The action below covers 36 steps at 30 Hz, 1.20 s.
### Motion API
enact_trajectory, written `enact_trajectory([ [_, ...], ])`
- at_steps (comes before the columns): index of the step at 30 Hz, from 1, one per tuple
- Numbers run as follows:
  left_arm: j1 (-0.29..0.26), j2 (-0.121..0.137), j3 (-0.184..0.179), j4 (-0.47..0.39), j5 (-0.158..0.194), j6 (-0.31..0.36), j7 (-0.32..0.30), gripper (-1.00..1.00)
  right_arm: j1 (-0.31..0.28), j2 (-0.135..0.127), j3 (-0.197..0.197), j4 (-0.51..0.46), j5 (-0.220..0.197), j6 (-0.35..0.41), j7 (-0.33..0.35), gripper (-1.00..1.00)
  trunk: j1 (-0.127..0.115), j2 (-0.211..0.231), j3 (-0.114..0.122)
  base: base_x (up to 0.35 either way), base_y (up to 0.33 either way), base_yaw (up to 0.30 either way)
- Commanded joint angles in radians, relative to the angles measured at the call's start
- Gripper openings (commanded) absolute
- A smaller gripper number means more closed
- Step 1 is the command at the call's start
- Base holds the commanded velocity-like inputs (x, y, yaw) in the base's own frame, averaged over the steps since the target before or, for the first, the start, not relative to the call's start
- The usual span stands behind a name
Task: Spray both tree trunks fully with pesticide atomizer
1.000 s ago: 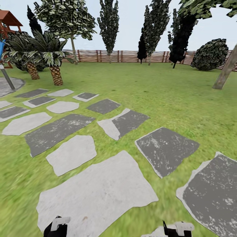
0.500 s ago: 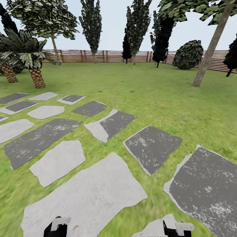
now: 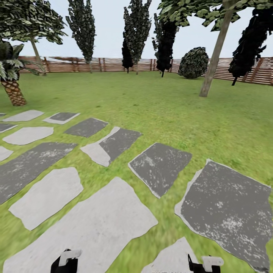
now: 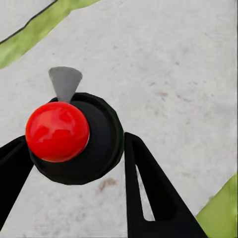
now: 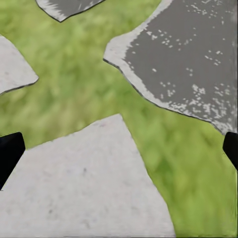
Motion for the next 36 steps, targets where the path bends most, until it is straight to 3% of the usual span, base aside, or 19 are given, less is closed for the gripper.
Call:
enact_trajectory([
  [1,0.000,0.000,0.000,-0.001,0.000,0.000,0.000,-1.00,0.000,0.000,0.000,0.000,0.000,0.000,0.000,1.00,0.000,0.000,0.000,0.026,0.000,-0.295],
  [36,0.000,-0.001,0.000,0.000,0.000,0.001,0.001,-1.00,0.000,0.000,0.000,0.000,0.000,0.000,0.000,1.00,0.000,0.000,0.000,0.322,0.000,-0.284],
])
